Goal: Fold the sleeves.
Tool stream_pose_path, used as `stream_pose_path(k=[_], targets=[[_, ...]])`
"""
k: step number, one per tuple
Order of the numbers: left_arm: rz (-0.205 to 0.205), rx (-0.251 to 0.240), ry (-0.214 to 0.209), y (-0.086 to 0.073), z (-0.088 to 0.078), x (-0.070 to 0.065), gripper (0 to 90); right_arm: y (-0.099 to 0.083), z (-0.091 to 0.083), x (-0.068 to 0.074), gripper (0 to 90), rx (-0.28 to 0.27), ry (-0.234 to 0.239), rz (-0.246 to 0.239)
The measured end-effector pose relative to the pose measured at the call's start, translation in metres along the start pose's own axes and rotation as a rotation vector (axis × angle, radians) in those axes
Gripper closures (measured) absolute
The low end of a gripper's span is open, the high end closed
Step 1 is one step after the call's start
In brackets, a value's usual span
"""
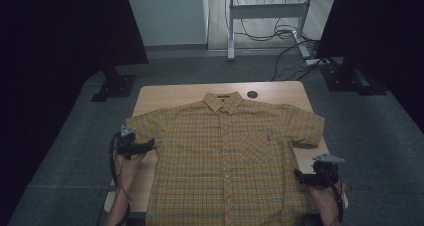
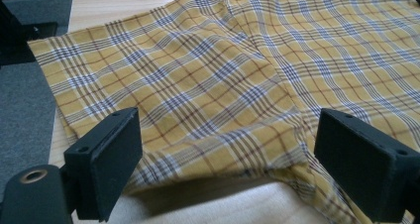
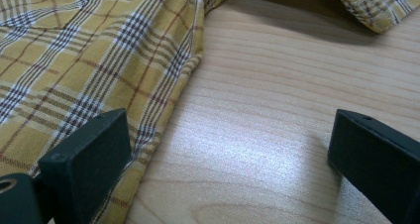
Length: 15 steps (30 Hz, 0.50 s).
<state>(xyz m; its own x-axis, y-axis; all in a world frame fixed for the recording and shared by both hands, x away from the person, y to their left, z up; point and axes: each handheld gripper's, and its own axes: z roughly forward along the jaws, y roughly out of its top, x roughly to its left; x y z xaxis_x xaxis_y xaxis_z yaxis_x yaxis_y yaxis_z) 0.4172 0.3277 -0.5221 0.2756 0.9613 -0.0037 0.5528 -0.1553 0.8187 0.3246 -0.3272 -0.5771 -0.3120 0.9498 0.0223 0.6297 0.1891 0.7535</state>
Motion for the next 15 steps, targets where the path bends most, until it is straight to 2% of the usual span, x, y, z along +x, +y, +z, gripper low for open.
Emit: stream_pose_path(k=[12, 15], targets=[[-0.030, 0.014, 0.029, 0.009, 0.015, 0.009, 12.2, 0.000, 0.000, 0.000, 2.5, 0.000, 0.002, -0.002], [-0.035, 0.016, 0.055, 0.011, 0.020, 0.011, 12.1, 0.000, 0.000, 0.000, 2.5, 0.000, 0.002, -0.003]])
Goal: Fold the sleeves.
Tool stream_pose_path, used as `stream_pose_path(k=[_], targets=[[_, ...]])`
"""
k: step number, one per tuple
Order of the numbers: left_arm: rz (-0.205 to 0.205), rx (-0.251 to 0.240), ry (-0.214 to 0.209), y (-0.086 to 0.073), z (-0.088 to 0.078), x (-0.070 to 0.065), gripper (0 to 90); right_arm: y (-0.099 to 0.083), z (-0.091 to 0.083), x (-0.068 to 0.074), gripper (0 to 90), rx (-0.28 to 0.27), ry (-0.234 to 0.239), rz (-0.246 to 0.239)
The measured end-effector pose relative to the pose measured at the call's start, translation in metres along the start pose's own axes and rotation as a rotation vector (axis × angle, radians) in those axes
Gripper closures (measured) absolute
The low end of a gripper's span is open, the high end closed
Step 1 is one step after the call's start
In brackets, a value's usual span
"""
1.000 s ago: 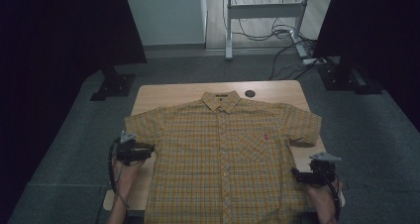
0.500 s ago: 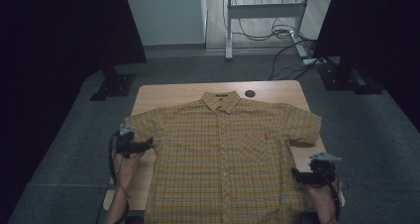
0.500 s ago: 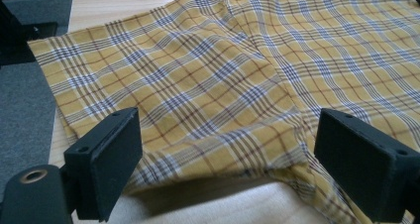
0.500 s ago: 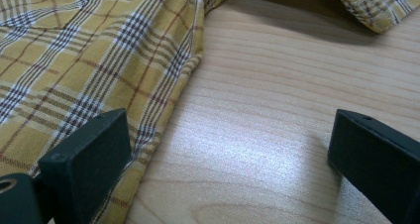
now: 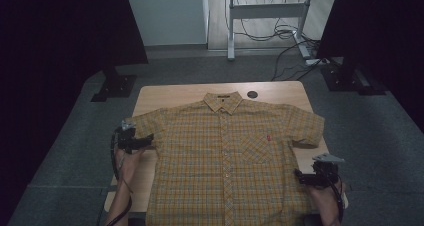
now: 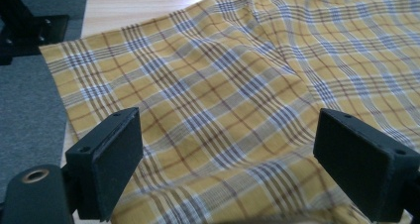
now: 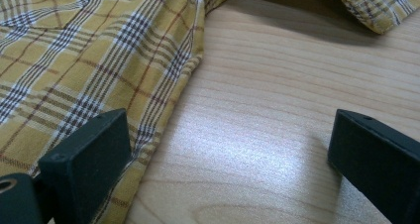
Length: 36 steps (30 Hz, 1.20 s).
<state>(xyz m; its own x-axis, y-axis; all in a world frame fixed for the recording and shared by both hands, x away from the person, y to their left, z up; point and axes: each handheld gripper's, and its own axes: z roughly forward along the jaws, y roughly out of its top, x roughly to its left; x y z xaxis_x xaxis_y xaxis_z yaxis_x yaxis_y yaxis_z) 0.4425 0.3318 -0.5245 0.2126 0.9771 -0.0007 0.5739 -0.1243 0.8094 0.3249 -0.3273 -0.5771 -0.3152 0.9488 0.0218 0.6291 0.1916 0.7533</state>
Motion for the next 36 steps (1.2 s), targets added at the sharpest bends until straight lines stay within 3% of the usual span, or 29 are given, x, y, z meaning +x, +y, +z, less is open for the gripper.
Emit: stream_pose_path(k=[20, 24, 27, 32, 36], targets=[[-0.025, 0.020, 0.068, 0.011, 0.027, 0.010, 18.6, 0.000, 0.000, 0.000, 2.5, 0.000, 0.002, -0.003], [-0.022, 0.034, 0.072, 0.009, 0.034, 0.011, 20.5, 0.000, 0.000, 0.000, 2.5, -0.001, 0.002, -0.003], [-0.050, 0.056, 0.051, 0.006, 0.040, 0.014, 25.2, 0.000, 0.000, 0.000, 2.5, -0.001, 0.003, -0.003], [-0.012, 0.065, 0.062, 0.002, 0.042, 0.013, 29.5, 0.000, 0.000, 0.000, 2.5, 0.000, 0.003, -0.005], [-0.009, 0.060, 0.059, 0.001, 0.040, 0.012, 33.6, 0.000, 0.000, 0.000, 2.5, 0.000, 0.003, -0.005]])
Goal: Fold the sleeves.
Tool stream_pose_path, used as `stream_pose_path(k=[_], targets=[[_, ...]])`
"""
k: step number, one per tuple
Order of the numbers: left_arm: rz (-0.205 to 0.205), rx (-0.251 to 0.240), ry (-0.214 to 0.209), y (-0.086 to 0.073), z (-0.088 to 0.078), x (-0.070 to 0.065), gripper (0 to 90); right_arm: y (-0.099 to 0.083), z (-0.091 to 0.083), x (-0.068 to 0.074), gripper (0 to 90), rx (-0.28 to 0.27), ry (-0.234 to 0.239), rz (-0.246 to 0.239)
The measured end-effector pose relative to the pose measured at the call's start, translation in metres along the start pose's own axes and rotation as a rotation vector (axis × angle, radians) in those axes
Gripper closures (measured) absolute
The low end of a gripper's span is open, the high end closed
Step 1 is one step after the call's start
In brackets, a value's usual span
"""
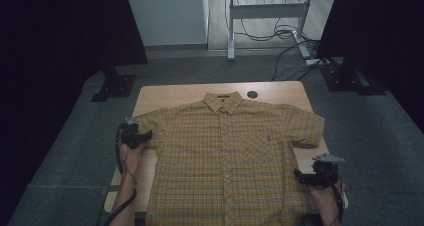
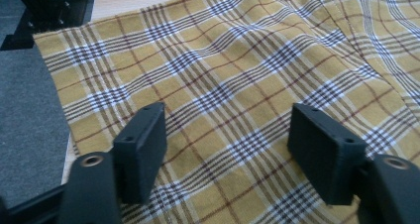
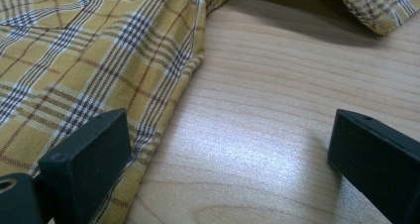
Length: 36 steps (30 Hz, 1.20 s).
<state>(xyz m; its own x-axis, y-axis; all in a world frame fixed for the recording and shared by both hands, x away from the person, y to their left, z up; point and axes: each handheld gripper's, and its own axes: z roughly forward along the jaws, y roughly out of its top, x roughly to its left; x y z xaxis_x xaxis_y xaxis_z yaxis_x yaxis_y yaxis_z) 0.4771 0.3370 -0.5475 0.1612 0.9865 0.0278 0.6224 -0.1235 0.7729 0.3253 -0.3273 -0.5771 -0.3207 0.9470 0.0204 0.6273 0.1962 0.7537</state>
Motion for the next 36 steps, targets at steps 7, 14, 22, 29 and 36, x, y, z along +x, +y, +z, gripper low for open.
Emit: stream_pose_path(k=[7, 14, 22, 29, 36], targets=[[0.012, -0.026, -0.027, -0.002, -0.003, -0.012, 71.0, 0.000, 0.000, 0.000, 2.5, 0.000, 0.002, -0.002], [0.005, -0.038, -0.043, -0.003, -0.002, -0.016, 86.6, 0.000, 0.000, 0.000, 2.5, 0.000, 0.002, -0.002], [-0.035, -0.097, -0.071, 0.003, -0.011, -0.015, 86.6, 0.000, 0.000, 0.000, 2.5, 0.000, 0.002, -0.002], [-0.036, -0.154, -0.119, 0.015, -0.024, -0.025, 86.2, 0.000, 0.000, 0.000, 2.5, 0.000, 0.002, -0.003], [0.008, -0.189, -0.147, 0.029, -0.033, -0.043, 85.4, 0.000, 0.000, 0.000, 2.6, 0.000, 0.002, -0.003]])
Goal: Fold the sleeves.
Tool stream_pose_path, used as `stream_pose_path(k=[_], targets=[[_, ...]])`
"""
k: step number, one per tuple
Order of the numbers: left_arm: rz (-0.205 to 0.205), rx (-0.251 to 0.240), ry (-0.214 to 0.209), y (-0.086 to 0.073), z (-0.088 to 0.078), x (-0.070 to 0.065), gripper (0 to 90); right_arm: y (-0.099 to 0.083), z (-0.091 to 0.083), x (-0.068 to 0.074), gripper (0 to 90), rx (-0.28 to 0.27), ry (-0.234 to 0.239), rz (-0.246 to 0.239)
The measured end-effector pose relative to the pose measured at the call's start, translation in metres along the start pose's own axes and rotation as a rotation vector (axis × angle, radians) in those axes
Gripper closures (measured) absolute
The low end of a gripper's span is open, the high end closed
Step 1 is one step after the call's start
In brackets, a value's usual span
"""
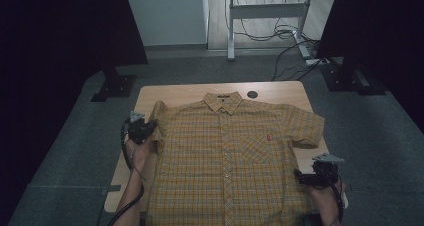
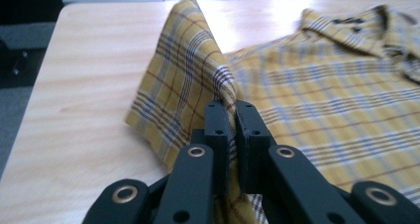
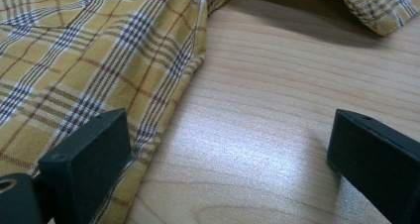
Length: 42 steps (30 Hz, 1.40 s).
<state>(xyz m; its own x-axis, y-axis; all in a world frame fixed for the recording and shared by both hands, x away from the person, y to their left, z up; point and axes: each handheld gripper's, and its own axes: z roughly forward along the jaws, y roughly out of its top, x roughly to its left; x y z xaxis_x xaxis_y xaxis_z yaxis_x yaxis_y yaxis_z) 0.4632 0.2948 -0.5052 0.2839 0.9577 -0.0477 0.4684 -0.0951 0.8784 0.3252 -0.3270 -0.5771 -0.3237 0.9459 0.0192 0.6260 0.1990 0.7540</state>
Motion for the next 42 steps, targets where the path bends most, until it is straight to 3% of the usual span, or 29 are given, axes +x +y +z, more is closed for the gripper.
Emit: stream_pose_path(k=[5, 6, 7, 8, 14, 20, 24, 27, 33, 37, 42], targets=[[0.041, -0.011, -0.042, 0.010, 0.002, -0.024, 85.0, 0.000, 0.000, 0.000, 2.6, 0.000, 0.002, -0.001], [0.041, -0.011, -0.042, 0.010, 0.002, -0.024, 84.9, 0.000, 0.000, 0.000, 2.6, 0.000, 0.002, -0.002], [0.058, -0.006, -0.056, 0.011, 0.006, -0.033, 84.8, 0.000, 0.000, 0.000, 2.6, 0.000, 0.003, -0.002], [0.058, -0.006, -0.056, 0.011, 0.006, -0.033, 84.7, 0.000, 0.000, 0.000, 2.6, 0.001, 0.003, -0.002], [0.128, 0.043, -0.091, 0.005, 0.022, -0.062, 83.1, 0.000, 0.000, 0.000, 2.6, 0.000, 0.003, -0.002], [0.184, 0.110, -0.094, -0.006, 0.039, -0.079, 80.6, 0.000, 0.000, 0.000, 2.7, 0.000, 0.005, -0.003], [0.179, 0.152, -0.103, -0.012, 0.049, -0.082, 78.1, 0.000, 0.000, 0.000, 2.7, 0.000, 0.005, -0.003], [0.138, 0.195, -0.130, -0.020, 0.058, -0.081, 73.2, 0.000, 0.000, 0.000, 2.7, 0.000, 0.006, -0.003], [0.077, 0.197, -0.177, -0.019, 0.058, -0.077, 61.4, 0.000, 0.000, 0.000, 2.7, 0.000, 0.006, -0.004], [0.060, 0.162, -0.173, -0.012, 0.051, -0.075, 51.6, 0.000, 0.000, 0.000, 2.7, 0.000, 0.006, -0.004], [0.073, 0.116, -0.131, 0.000, 0.039, -0.069, 38.3, 0.000, 0.000, 0.000, 2.7, 0.000, 0.006, -0.004]])
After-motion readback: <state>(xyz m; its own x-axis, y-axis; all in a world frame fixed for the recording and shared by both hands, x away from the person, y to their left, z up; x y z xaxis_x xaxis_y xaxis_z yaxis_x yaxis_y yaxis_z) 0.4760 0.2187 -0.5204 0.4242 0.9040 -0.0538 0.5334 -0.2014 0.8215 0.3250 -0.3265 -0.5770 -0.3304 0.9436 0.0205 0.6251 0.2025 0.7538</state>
